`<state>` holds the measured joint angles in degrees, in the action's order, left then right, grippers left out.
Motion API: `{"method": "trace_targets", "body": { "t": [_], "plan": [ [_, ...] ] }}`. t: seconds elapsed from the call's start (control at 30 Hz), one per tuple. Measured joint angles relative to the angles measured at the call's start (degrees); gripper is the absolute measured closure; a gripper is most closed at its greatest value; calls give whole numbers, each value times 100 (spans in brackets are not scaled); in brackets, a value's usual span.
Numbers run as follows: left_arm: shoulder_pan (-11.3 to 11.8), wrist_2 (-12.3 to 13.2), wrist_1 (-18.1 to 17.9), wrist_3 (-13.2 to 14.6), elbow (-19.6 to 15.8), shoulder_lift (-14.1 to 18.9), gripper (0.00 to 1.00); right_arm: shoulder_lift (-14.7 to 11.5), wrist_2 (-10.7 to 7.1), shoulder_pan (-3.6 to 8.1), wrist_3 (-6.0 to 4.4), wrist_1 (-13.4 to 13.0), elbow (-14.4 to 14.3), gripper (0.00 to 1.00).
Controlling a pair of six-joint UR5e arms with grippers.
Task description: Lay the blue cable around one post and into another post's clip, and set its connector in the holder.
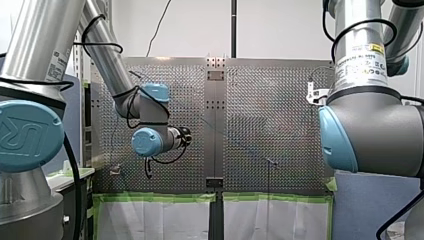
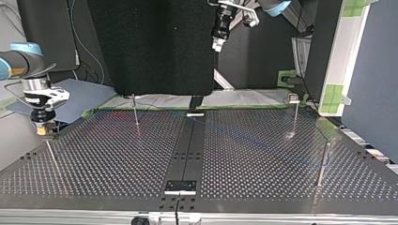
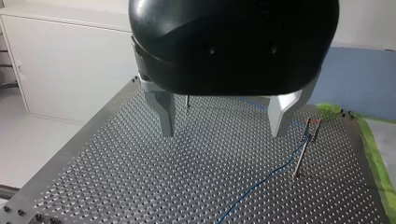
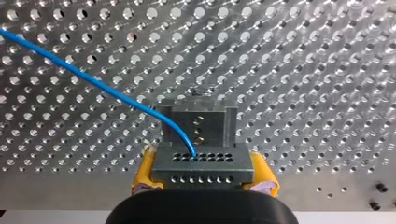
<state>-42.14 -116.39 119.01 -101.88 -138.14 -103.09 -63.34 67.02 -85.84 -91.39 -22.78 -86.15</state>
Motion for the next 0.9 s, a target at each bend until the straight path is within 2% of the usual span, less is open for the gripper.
{"method": "trace_targets", "body": {
  "t": [0.23,0.47,0.9],
  "plan": [
    [19,0,14,2,1,-3,0,72,-52,2,-1,-62,30,99],
    [48,2,18,2,0,-1,0,168,-204,1,-14,-106,127,99],
    [87,45,18,19,0,-1,0,313,-419,2,-20,-42,319,99]
  ]
}}
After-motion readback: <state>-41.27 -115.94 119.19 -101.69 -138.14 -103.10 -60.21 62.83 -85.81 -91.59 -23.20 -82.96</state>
